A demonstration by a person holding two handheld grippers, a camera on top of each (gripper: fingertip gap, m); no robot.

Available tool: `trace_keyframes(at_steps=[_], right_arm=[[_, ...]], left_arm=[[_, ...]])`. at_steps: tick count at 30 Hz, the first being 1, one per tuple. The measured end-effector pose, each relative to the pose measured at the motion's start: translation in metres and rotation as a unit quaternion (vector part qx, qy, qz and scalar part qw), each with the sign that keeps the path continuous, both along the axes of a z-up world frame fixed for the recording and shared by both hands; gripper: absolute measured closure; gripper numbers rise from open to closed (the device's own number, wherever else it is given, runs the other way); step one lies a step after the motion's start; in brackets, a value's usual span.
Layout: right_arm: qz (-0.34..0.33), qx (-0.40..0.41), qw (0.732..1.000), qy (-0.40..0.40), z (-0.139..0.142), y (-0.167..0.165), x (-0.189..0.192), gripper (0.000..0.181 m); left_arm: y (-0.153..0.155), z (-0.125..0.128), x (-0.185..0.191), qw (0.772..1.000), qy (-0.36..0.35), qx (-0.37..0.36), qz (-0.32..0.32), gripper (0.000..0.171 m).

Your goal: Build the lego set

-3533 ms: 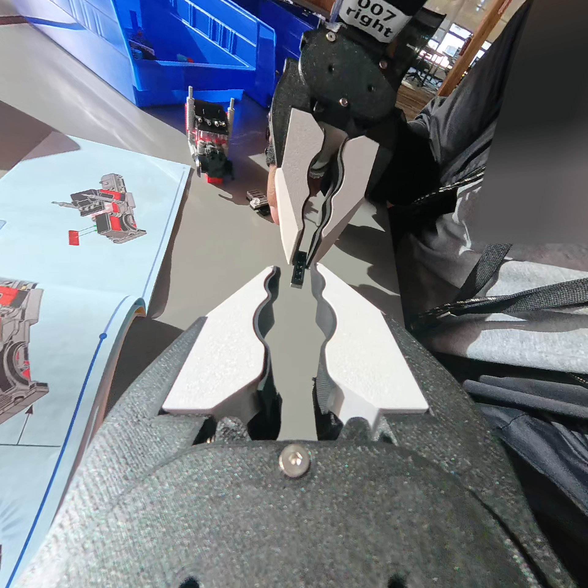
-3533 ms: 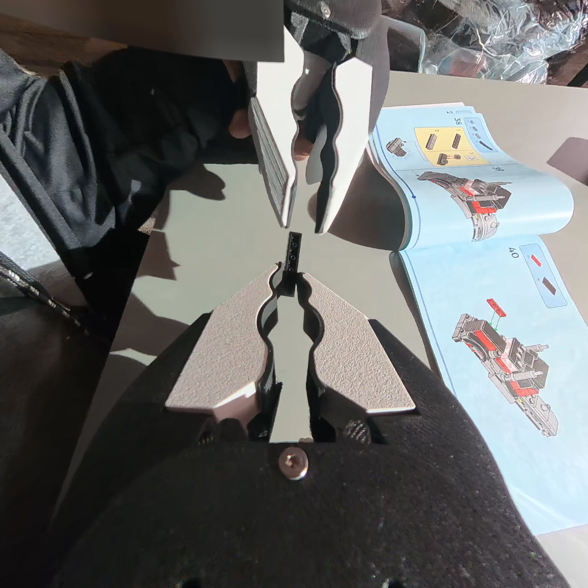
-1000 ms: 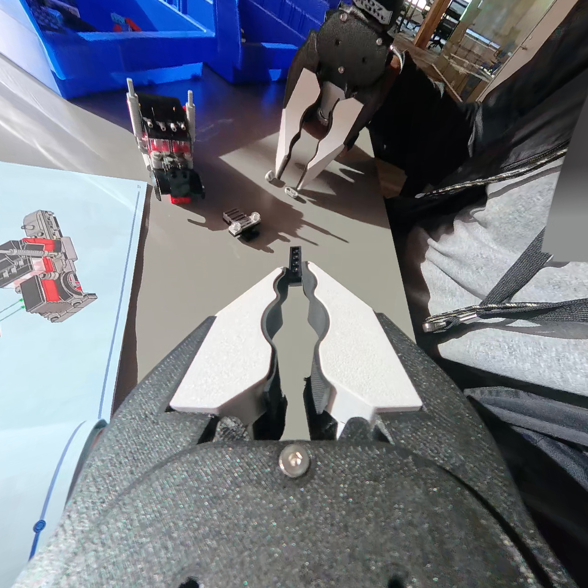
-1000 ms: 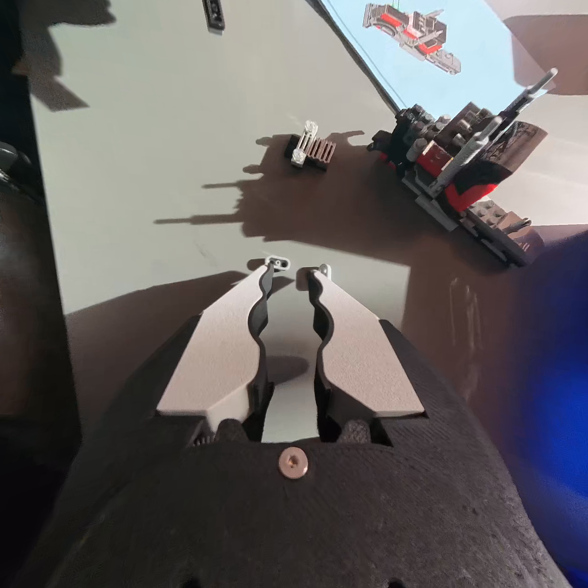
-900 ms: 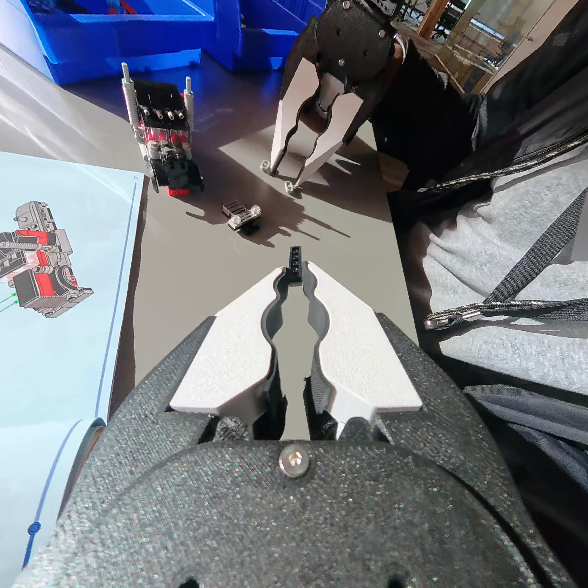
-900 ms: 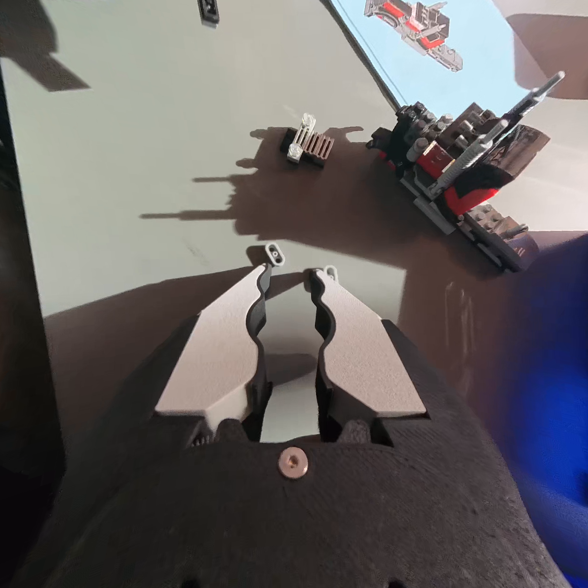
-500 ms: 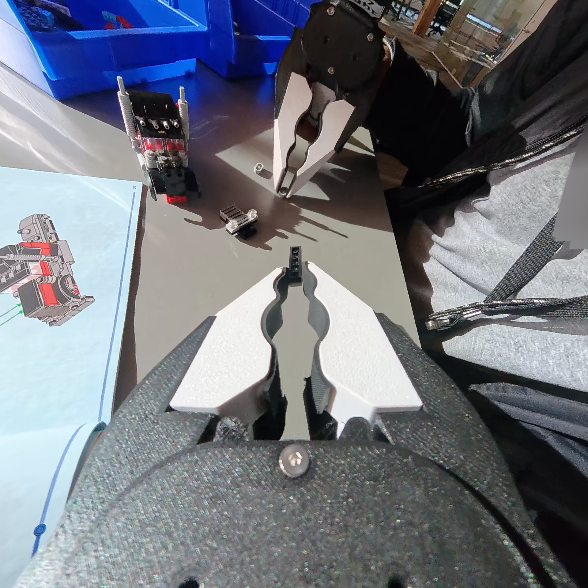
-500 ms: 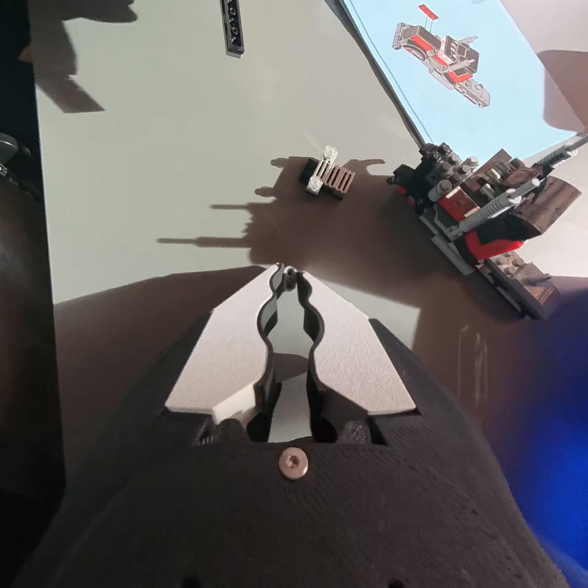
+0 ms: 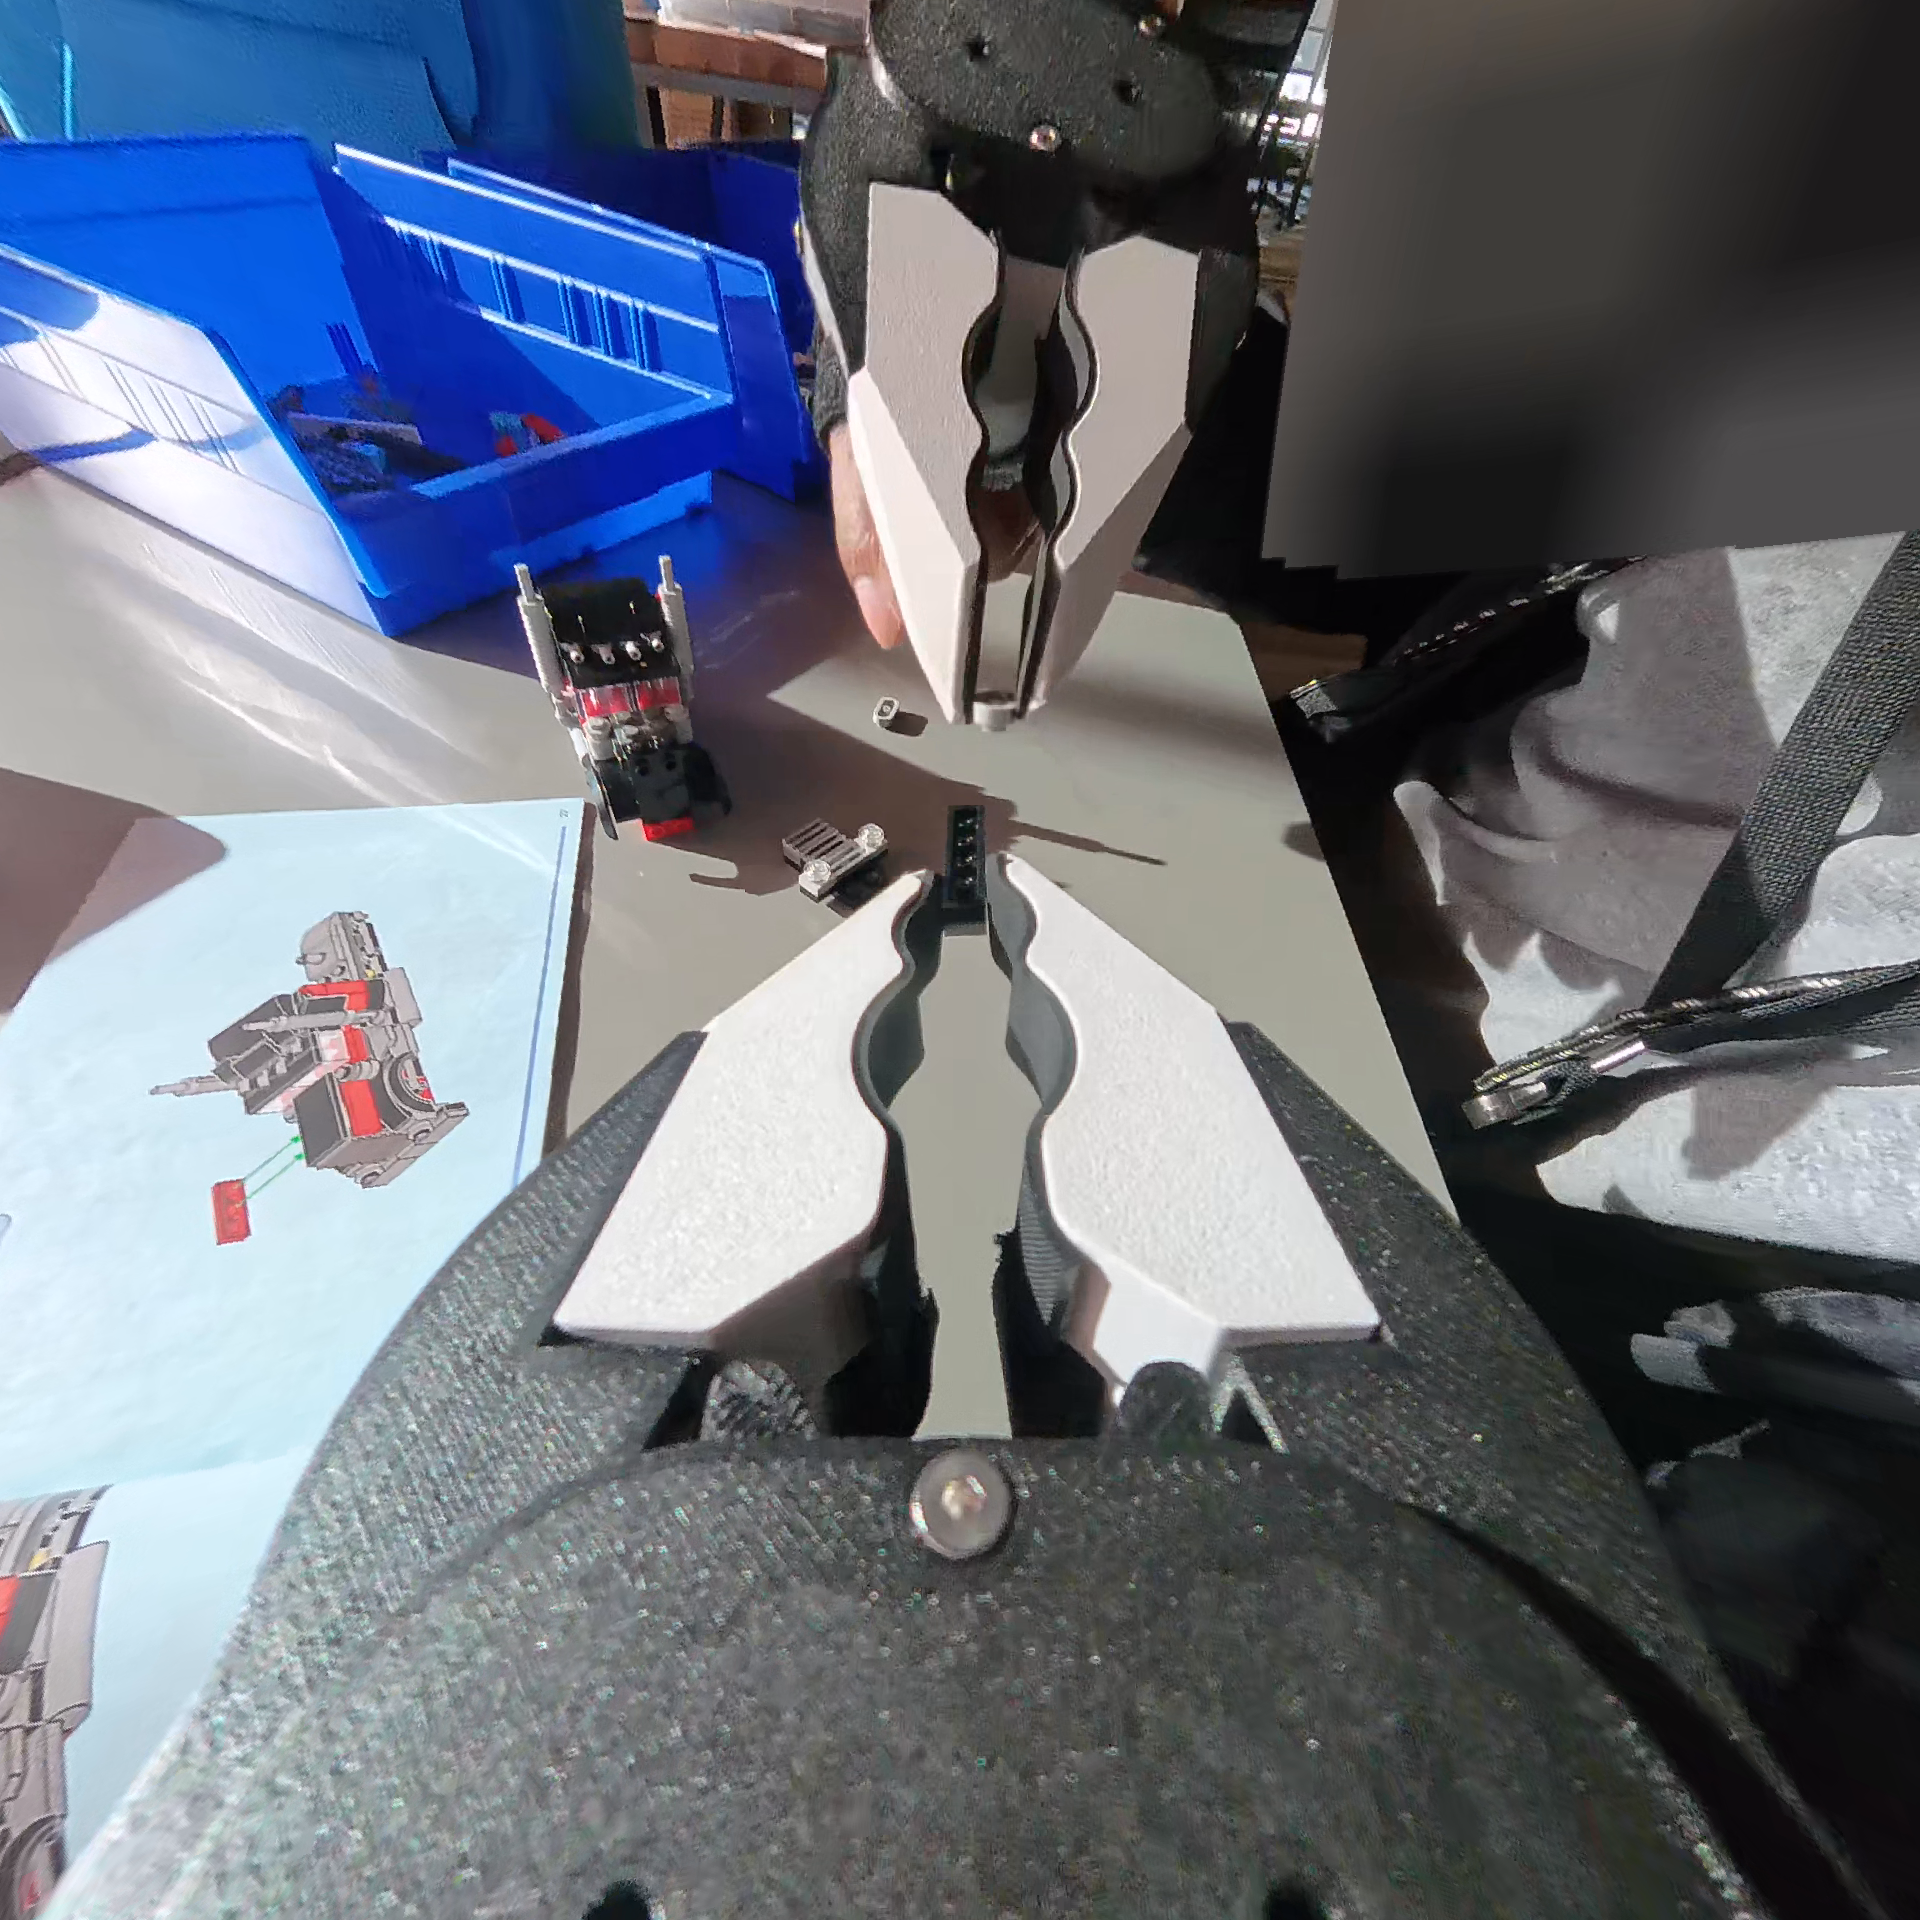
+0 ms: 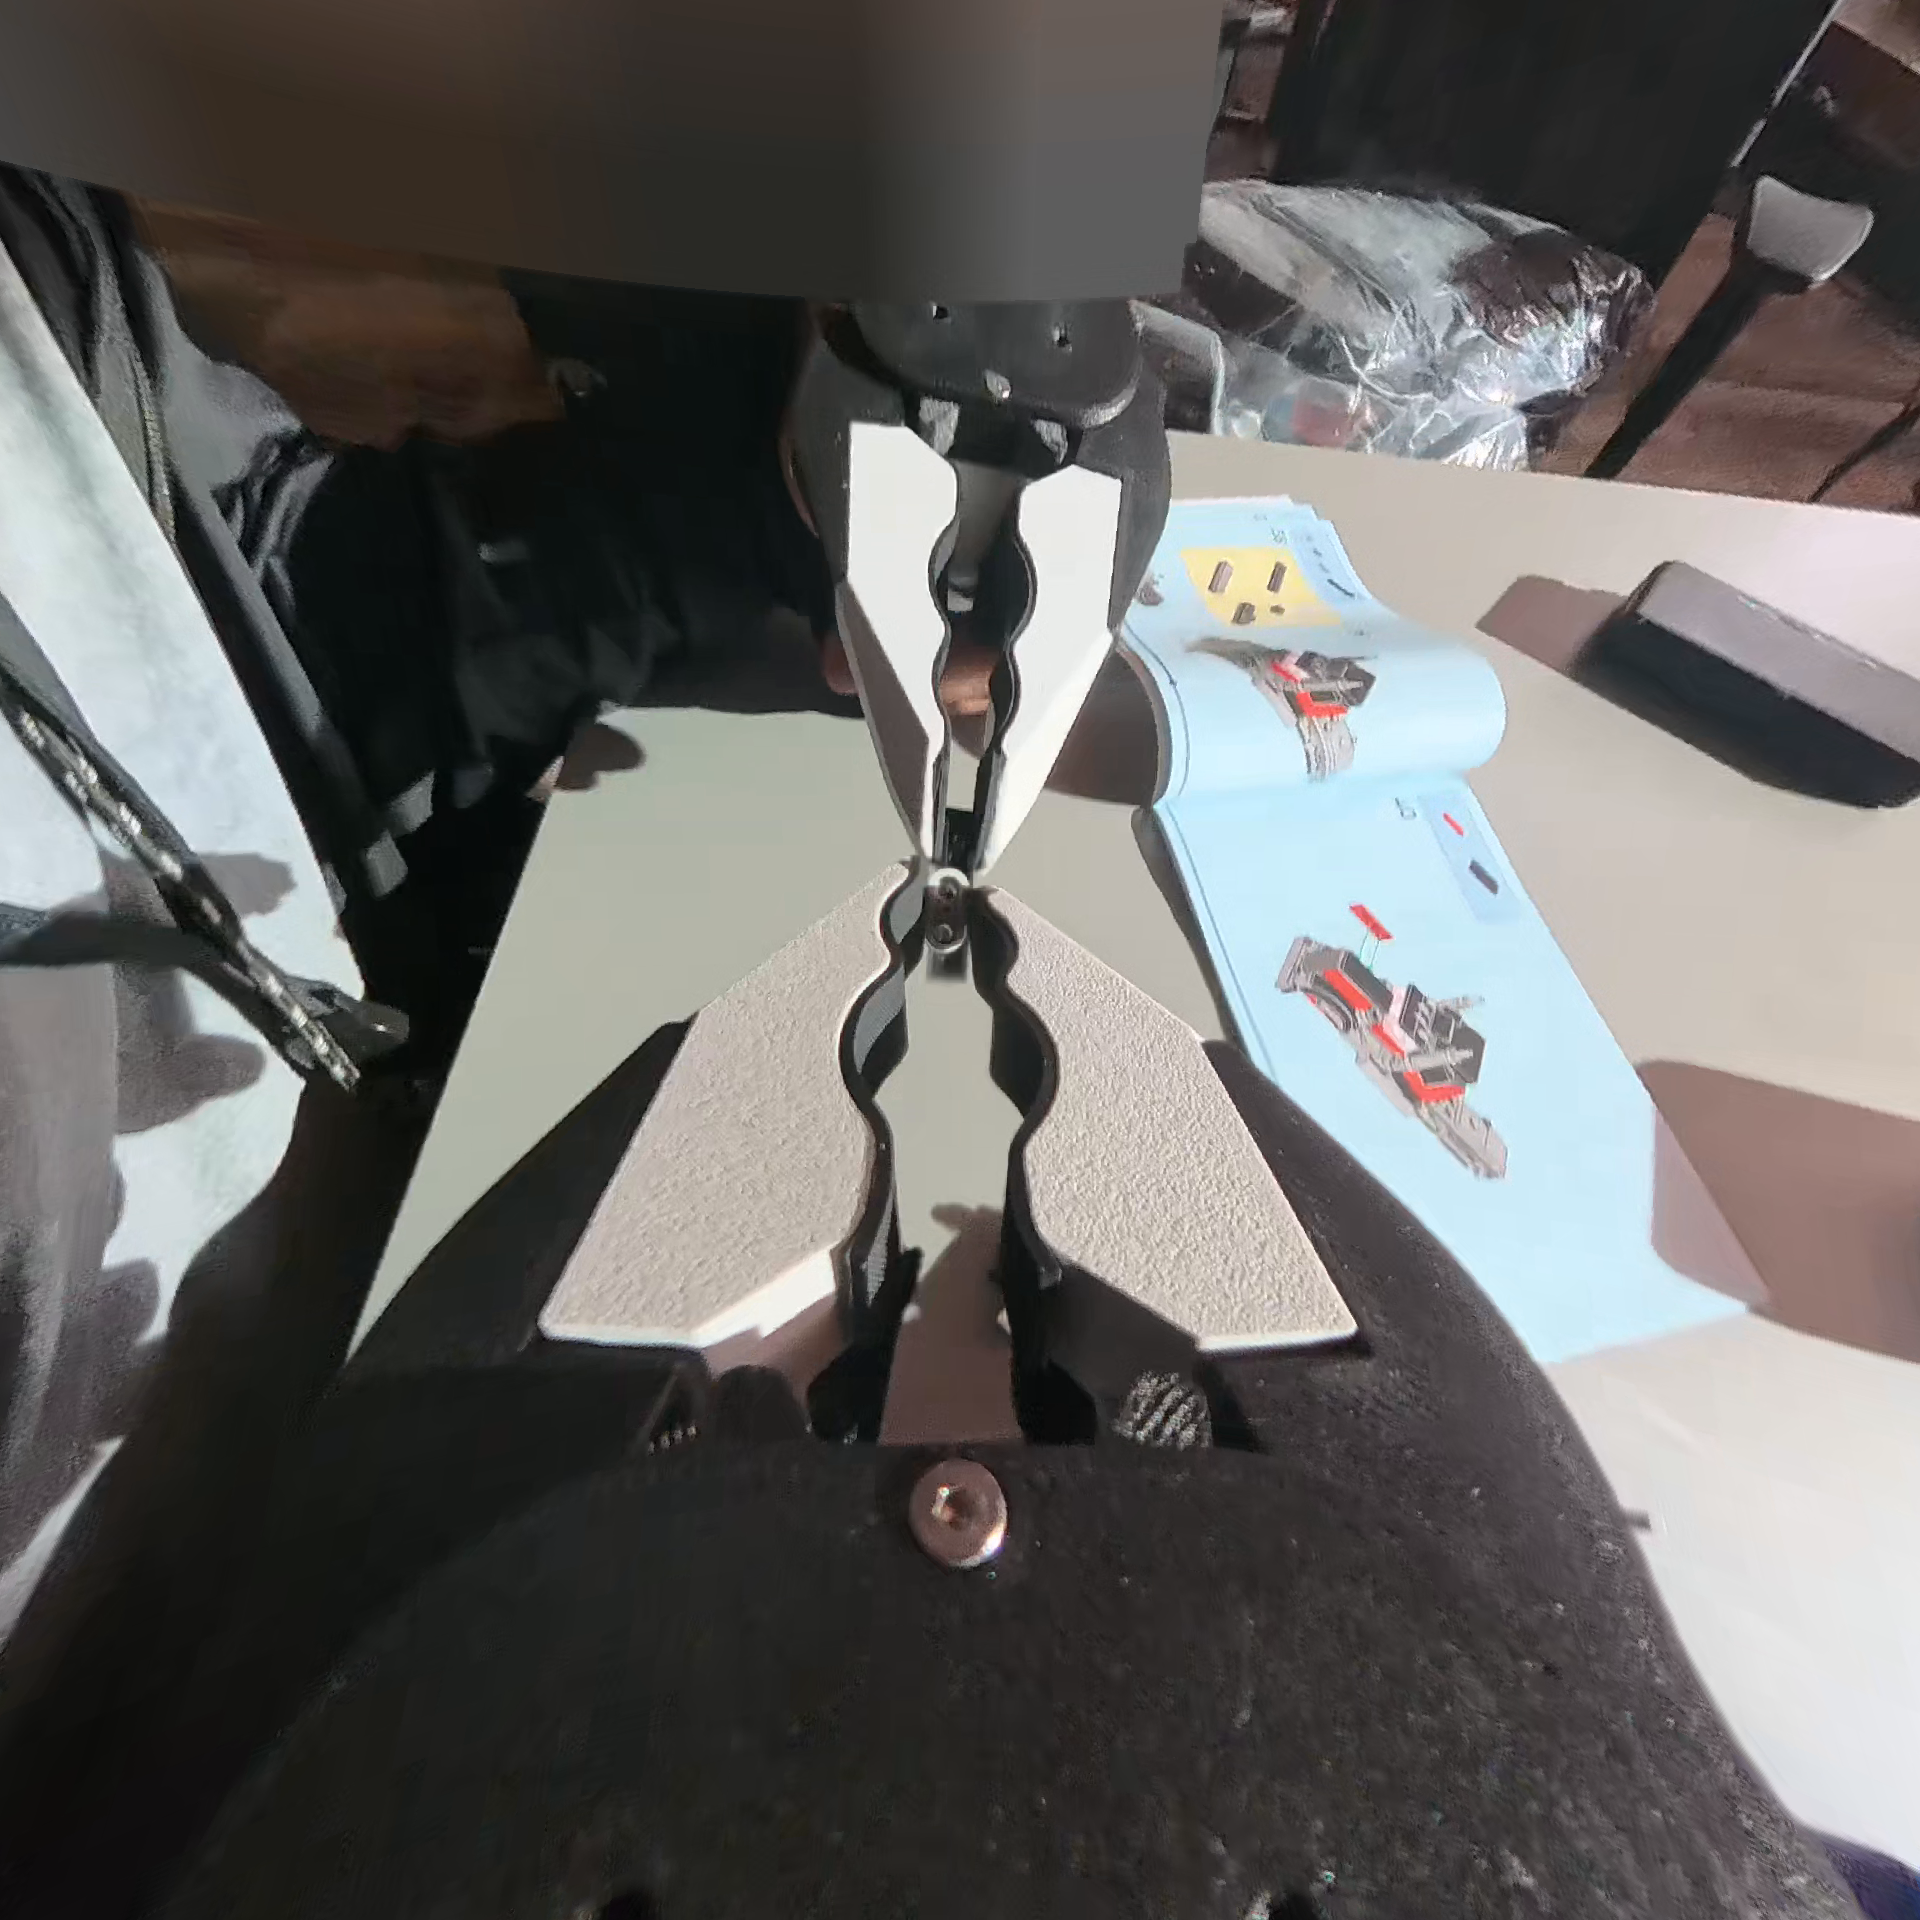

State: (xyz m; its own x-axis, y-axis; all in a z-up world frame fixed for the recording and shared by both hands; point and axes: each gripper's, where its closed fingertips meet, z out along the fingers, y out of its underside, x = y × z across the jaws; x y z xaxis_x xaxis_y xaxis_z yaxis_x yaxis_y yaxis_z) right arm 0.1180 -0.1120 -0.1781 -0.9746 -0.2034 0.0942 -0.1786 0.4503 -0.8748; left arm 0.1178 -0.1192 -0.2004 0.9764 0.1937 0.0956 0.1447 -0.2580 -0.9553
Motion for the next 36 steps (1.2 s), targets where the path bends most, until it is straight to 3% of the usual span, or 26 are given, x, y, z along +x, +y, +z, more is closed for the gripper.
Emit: trace_keyframes(at_steps=[12,36], right_arm=[[-0.011,0.01,1.0,-0.003,-0.005,-0.014,-0.005,0.171],[-0.01,-0.013,1.0,0.008,-0.001,-0.016,-0.007,0.165]], left_arm=[[-0.005,0.014,-0.004,0.999,0.039,0.022,0.014,0.162],[-0.005,0.018,-0.005,0.999,0.038,0.035,0.018,0.162]])
